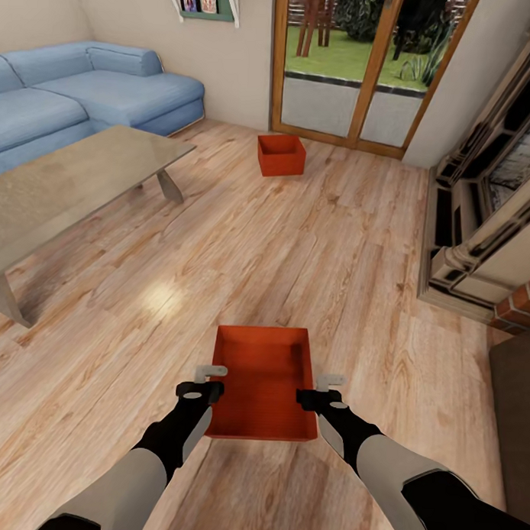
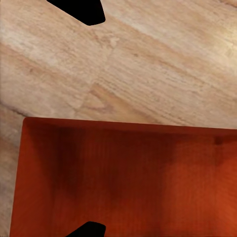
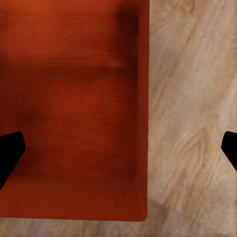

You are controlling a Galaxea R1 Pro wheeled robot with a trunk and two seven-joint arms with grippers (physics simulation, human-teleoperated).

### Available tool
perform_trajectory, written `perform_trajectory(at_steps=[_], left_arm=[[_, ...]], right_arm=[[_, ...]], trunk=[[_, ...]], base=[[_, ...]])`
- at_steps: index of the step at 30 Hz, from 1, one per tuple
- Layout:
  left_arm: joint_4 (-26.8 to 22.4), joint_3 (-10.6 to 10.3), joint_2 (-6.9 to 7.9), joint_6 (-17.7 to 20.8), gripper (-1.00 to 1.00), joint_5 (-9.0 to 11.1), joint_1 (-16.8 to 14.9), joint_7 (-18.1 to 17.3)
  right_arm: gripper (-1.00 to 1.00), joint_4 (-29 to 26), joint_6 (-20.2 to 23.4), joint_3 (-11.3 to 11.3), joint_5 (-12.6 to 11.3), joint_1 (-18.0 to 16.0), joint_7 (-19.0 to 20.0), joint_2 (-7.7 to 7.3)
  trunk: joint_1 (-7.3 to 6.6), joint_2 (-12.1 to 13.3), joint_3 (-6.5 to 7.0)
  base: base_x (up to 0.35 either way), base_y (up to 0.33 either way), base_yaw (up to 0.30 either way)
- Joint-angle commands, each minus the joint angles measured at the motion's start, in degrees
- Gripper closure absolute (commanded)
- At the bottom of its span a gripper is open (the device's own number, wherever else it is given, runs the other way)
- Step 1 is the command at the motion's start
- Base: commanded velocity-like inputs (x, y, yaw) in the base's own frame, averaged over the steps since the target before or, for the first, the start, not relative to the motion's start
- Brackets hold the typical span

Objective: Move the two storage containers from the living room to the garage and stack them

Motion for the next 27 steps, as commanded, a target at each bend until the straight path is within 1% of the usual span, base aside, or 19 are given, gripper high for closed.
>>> perform_trajectory(at_steps=[1, 10, 27], left_arm=[[-0.1, -0.4, 0.06, 0.3, -1.00, 0.4, 0.0, 0.5], [-0.1, -0.4, 0.06, 0.3, -1.00, 0.4, 0.0, 0.5], [0.0, -0.4, 0.07, 0.1, -1.00, 0.4, 0.0, 0.6]], right_arm=[[-1.00, 0.0, -0.1, 0.5, -0.6, 0.0, -0.2, 0.00], [-1.00, 0.0, 0.4, 0.5, -0.6, 0.0, 0.2, -0.08], [-1.00, 0.0, -0.3, 0.5, -0.5, 0.0, 0.4, -0.16]], trunk=[[0.22, -0.4, -0.22], [2.20, -4.0, -1.83], [5.93, -10.9, -4.89]], base=[[0.000, 0.000, 0.000], [0.000, 0.000, 0.000], [0.000, 0.000, 0.000]])
